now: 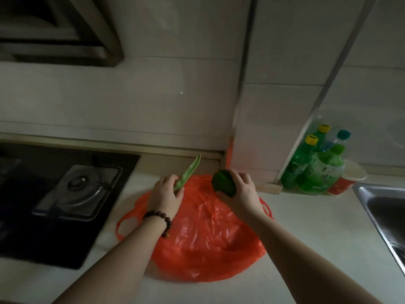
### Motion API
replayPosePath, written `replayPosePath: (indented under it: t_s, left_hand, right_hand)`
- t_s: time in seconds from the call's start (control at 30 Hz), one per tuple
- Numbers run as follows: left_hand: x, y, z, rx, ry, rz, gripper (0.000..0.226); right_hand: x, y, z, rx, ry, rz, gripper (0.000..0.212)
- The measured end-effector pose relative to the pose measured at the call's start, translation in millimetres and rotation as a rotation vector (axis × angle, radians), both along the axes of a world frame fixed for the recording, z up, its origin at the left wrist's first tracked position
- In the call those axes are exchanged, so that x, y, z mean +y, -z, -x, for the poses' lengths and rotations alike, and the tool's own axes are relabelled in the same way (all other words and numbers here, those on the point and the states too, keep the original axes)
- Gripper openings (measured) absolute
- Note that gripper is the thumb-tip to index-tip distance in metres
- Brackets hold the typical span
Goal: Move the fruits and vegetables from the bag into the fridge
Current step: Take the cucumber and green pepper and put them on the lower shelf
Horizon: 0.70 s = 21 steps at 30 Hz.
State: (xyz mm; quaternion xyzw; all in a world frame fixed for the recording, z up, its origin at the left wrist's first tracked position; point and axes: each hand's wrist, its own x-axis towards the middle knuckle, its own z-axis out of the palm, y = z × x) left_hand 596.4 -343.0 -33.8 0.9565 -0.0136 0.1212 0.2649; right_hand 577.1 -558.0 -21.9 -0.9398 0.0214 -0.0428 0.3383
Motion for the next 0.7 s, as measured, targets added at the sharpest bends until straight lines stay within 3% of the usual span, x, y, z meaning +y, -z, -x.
replayPosePath:
  t_s: [0.33, 0.7]
  left_hand:
    - [165.1, -23.7, 87.3, -0.045, -0.386, 0.000, 0.031]
    - [377.3, -40.1, 315.0, -0.047, -0.887, 0.042, 0.029]
  right_hand:
    - [178.5, -21.4, 7.5, -0.072, -0.402, -0.047, 0.073]
    - [443.3, -35.6, 142.4, -0.097, -0.905, -0.078, 0.075]
